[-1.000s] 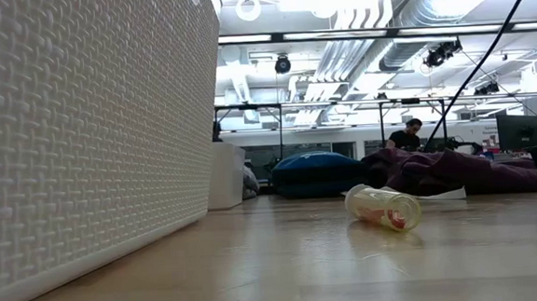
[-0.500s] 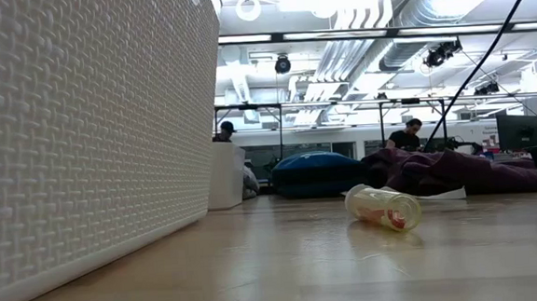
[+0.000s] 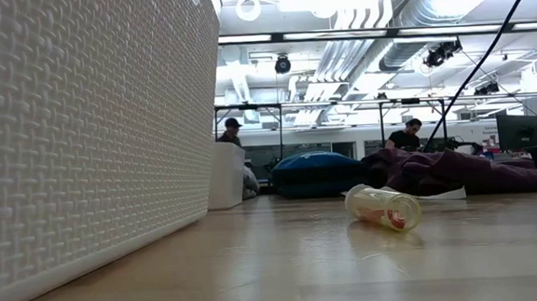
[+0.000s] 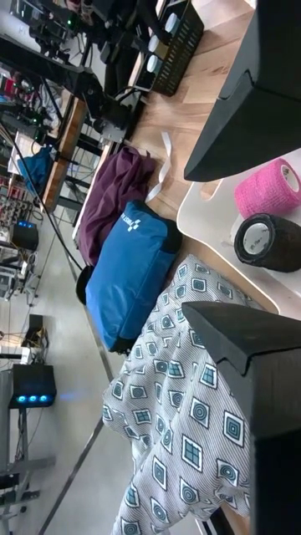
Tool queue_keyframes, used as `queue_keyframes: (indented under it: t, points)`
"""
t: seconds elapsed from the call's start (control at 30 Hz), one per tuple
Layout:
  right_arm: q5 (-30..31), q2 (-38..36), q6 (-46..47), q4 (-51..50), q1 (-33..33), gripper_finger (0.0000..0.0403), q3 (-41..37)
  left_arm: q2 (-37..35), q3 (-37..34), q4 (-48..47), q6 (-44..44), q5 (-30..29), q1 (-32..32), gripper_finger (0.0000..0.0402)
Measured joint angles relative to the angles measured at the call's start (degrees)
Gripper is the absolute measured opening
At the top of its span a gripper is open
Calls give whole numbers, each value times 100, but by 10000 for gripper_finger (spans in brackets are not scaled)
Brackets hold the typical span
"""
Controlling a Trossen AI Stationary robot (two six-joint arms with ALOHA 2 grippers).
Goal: Pick & place medical supplies in basket/bin
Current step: Put the left yellow pill bottle into the black bin, then put the yellow pill bottle into the black bin
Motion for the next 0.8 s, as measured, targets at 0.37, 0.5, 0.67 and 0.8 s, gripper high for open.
queue_keyframes:
  t: [0.37, 0.5, 0.67, 0.8]
  points:
    - [-4, 0, 0, 27, 0, 107, 0, -2, 0, -2, 0, 0, 1, 240]
    - [-4, 0, -26, 56, -1, 109, 0, 0, 0, -1, -1, 0, 0, 240]
    - [2, 0, -46, 68, 0, 138, 0, 0, 0, 0, 0, 0, -1, 240]
    - [4, 0, -49, 68, 0, 163, 0, 0, 0, -1, 0, 0, -1, 240]
